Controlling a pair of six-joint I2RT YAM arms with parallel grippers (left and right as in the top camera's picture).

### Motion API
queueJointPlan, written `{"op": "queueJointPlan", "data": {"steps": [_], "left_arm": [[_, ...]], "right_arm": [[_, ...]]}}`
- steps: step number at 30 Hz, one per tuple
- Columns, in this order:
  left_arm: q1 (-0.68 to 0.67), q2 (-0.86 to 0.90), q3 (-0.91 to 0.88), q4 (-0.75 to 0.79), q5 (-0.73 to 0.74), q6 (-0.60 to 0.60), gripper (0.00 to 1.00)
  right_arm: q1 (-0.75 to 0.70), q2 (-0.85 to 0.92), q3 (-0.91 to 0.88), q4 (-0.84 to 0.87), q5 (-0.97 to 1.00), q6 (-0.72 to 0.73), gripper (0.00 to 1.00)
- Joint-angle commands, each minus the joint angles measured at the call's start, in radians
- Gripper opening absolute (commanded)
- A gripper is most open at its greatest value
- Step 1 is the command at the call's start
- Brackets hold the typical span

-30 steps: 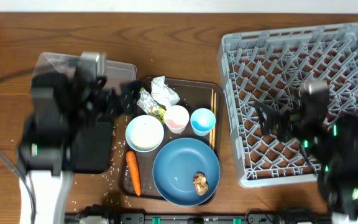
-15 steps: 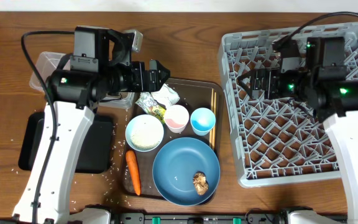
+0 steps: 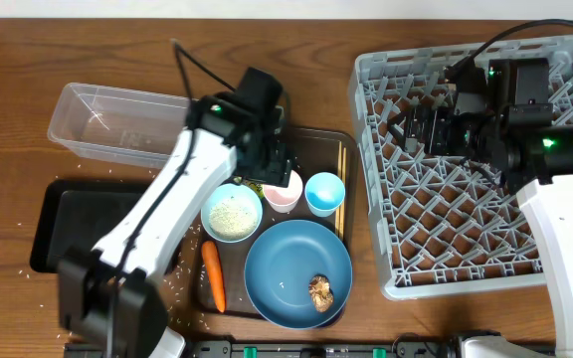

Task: Sort waste into correct bins and load items into the dishwasher rack
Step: 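Grasp the pink cup on the brown tray with the left gripper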

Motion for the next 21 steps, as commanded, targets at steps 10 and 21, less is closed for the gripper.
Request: {"op": "queueJointPlan", "data": {"steps": [10,21], "left_arm": [[0.001,0.164,-0.011,0.013,-0.031,-0.029,0.51],[0.001,0.172,-0.123,0.145,-0.034,-0.026,0.31]], "right_arm": [[-0.021,-0.004,0.024,-0.025,0.063,0.025,0.99],[-0.021,-0.004,0.024,-0.026,0.063,0.025,0.99]]}}
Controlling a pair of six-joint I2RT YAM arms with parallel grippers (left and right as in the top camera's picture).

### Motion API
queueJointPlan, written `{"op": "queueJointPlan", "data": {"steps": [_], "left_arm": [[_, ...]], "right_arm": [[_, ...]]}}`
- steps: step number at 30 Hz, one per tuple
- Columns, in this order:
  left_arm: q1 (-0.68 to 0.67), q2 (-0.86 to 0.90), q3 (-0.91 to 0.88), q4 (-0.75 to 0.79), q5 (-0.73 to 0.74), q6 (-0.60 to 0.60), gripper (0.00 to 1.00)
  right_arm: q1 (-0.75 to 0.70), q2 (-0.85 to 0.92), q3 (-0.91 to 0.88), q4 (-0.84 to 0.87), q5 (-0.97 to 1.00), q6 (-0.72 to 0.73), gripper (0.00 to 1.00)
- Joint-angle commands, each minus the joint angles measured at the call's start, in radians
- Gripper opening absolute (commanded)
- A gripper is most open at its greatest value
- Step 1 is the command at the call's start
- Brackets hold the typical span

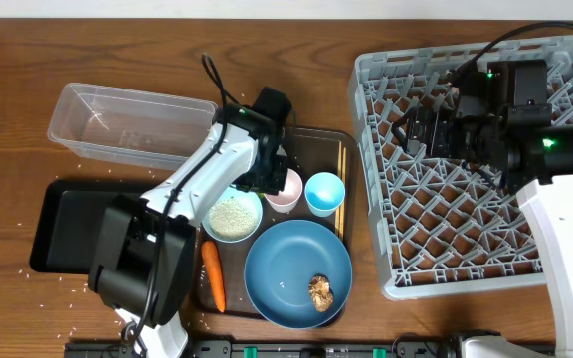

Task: Sort waste into correct bins and load items into the dishwasher rack
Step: 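Grasp the pink cup on the brown tray with the left gripper, then lift the pink cup and hand it to the right gripper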

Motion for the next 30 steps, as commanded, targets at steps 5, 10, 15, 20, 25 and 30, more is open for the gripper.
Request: {"op": "queueJointPlan", "data": {"steps": [5,10,15,20,25,30], "left_arm": [[0.000,0.012,-0.052,0.047,-0.005,-0.002,0.08],[0.005,-0.018,-0.028,0.021,-0.003,-0.003,0.06],[0.005,-0.116,0.053,-0.061,-0.001,-0.002,0.06],[0.036,-0.285,0.095,-0.093,-0.001,-0.002,0.06],[0.137,-0.446,0.095,-0.082,0.151,0.028,0.06],[0.298,-0.513,0.095,-0.055,0.600,0.166,0.06]], "right_arm": [[-0.021,-0.004,0.024,-0.001,0.006,0.011,0.99],[-0.021,-0.004,0.024,0.000,0.007,0.011,0.99],[-0.021,-0.004,0.024,0.000,0.006,0.011,0.99],[-0.021,-0.004,0.024,0.000,0.004,0.011,0.99],[-0.021,-0.004,0.024,0.020,-0.112,0.008,0.99],[-0.018,-0.004,0.024,0.134,-0.478,-0.110,0.95]]}}
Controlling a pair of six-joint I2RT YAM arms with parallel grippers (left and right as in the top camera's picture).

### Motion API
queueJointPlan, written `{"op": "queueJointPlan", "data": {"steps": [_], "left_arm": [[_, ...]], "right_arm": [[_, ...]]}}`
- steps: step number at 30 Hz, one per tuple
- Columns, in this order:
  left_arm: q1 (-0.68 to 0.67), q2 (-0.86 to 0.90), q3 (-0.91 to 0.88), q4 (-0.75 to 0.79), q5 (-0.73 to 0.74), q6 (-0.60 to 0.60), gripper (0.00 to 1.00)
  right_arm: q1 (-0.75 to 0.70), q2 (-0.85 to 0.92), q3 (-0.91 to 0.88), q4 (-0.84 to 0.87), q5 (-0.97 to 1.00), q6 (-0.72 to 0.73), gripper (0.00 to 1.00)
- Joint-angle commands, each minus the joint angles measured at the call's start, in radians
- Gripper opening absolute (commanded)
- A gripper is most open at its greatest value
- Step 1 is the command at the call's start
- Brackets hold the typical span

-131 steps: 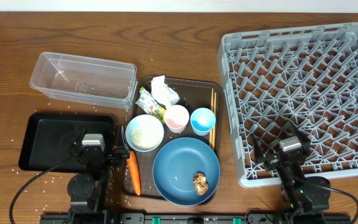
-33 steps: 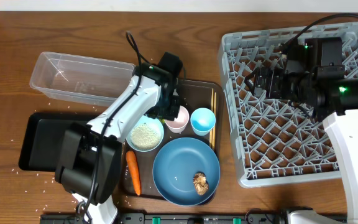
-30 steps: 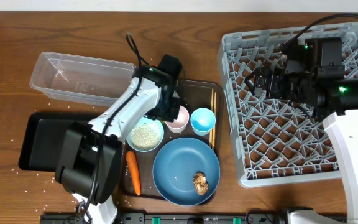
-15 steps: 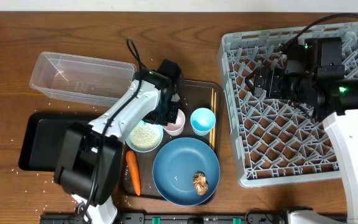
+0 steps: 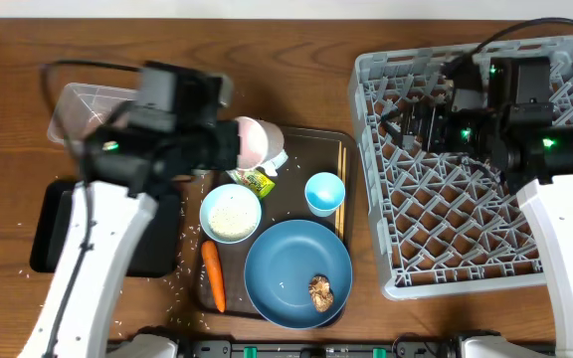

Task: Sort waste into correct bins and load items into the dishwasher rack
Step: 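Lift the pink cup and hand it to the right gripper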

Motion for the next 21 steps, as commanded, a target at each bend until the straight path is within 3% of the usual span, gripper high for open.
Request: {"op": "queueJointPlan", "data": {"steps": [1,4,10,16,21], "left_arm": [[0.095,-0.004,0.008,0.003,0.393,0.118,0.06],[0.136,0.018,0.007,0.009,0.632,0.180,0.06],[0.137,0.063,0.008,0.033,0.922,0.210,0.06],[0.137,0.065,0.008,0.036,1.010,0.209,0.06],[0.136,0.065,0.008,0.037,1.045,0.198,0.06]], "right_arm": [[-0.013,-0.004,0.024,0.065,-0.372,-0.105,0.93],[0.027,-0.004,0.024,0.148,-0.606,-0.186,0.88],[0.157,-0.004,0.024,0.240,-0.635,-0.233,0.85],[0.256,-0.003,0.024,0.282,-0.623,-0.310,0.92],[0.292,-0.002,0.024,0.299,-0.584,-0.329,0.92]]}}
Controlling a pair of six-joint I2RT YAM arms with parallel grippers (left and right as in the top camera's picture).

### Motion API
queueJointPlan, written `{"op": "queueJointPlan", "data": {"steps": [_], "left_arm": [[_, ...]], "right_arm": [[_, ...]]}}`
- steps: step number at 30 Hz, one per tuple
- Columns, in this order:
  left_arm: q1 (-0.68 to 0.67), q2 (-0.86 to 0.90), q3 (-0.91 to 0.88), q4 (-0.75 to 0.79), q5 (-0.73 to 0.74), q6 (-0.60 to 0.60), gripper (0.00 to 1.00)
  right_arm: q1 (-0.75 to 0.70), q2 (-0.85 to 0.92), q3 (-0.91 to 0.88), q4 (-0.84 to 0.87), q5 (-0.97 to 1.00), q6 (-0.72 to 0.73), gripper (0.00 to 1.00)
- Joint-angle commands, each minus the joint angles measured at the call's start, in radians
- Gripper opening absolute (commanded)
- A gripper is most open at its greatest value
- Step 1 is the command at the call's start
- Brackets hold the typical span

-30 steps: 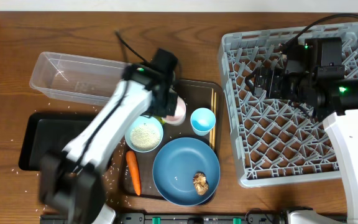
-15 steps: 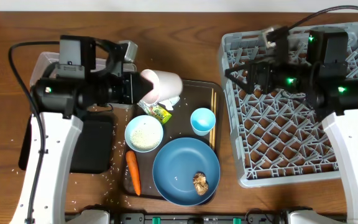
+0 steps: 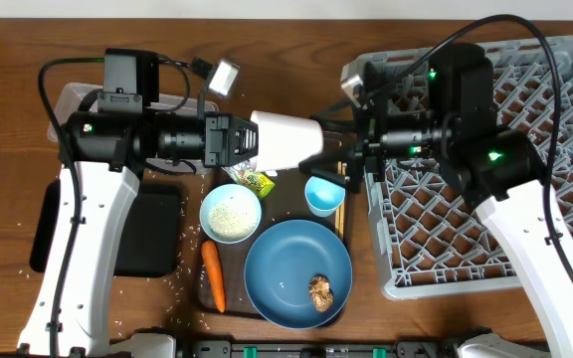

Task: Sort waste into correct bins and load items into the dishwasher rack
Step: 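Lift the pink cup and hand it to the right gripper, then place the pink cup upside down in the rack with the right gripper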

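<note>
My left gripper (image 3: 245, 139) is shut on a pale cup (image 3: 286, 140), which it holds on its side above the back of the dark tray (image 3: 331, 235). The right gripper (image 3: 340, 149) is open at the cup's right end, with its fingers spread just beside it. On the tray sit a bowl of rice (image 3: 231, 214), a small blue cup (image 3: 323, 193), a blue plate (image 3: 291, 261) with a food scrap (image 3: 319, 291), a carrot (image 3: 213, 276), a green wrapper (image 3: 257, 182) and chopsticks (image 3: 343, 202). The grey dishwasher rack (image 3: 485, 214) stands at the right.
A clear plastic bin (image 3: 88, 111) stands at the back left, partly under my left arm. A black tray (image 3: 152, 239) lies at the left front with rice grains scattered around it. Cables arch over both arms.
The cup in my left gripper has turned onto its side and shifted right. My right arm has left the rack and its open gripper is now at the cup's right end.
My left gripper was down at the pink cup on the tray beside the rice bowl, and the right gripper hung over the rack. Then the left held the cup lifted above the tray's back left corner. Now both grippers meet at the cup.
</note>
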Motion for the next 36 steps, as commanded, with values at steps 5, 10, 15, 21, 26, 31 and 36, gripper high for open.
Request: {"op": "queueJointPlan", "data": {"steps": [5,10,15,21,26,31,36], "left_arm": [[0.000,-0.002,0.008,-0.002,0.121,0.014,0.06],[0.000,-0.002,0.008,-0.002,0.116,0.014,0.06],[0.000,-0.002,0.008,-0.002,0.090,0.014,0.06],[0.000,-0.002,0.008,0.013,0.072,0.013,0.10],[0.000,-0.002,0.008,0.013,-0.034,0.005,0.44],[0.016,-0.002,0.008,0.013,-0.101,0.002,0.69],[0.080,-0.002,0.008,0.013,-0.104,-0.003,0.78]], "right_arm": [[0.045,-0.002,0.021,0.063,0.009,-0.042,0.89],[0.075,-0.003,0.021,0.097,-0.007,-0.042,0.81],[0.081,-0.003,0.021,0.111,-0.078,-0.060,0.67],[0.079,-0.003,0.021,0.108,-0.085,-0.060,0.54],[0.040,-0.008,0.021,0.092,-0.062,-0.041,0.46],[-0.057,-0.046,0.021,-0.014,0.053,-0.040,0.45],[-0.230,-0.117,0.021,-0.161,0.204,-0.040,0.46]]}}
